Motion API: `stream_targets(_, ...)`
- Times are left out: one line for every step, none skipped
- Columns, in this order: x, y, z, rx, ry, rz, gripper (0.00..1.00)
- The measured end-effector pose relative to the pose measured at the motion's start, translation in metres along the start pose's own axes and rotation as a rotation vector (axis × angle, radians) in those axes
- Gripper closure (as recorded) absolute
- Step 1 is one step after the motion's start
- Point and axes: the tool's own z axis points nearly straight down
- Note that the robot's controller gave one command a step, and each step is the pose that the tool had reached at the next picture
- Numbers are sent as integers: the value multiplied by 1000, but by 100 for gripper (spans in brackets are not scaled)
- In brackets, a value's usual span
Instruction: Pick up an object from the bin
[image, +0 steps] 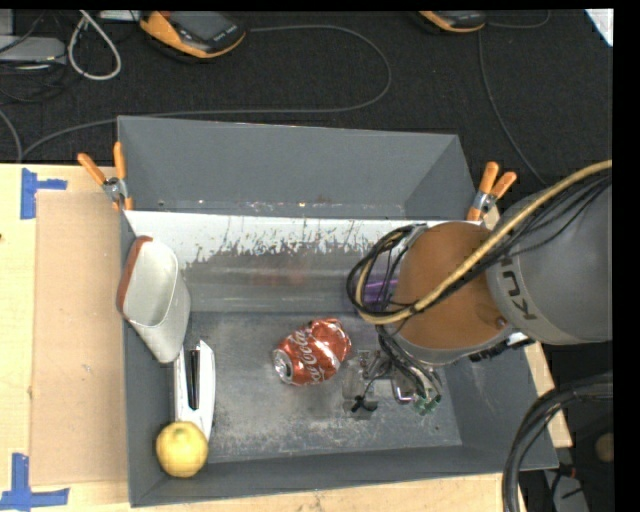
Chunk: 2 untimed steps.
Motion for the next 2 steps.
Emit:
stream_targets(3, 0, -14, 1, 13, 1, 100)
stream_targets(-15, -3, 44, 0, 8, -115, 100)
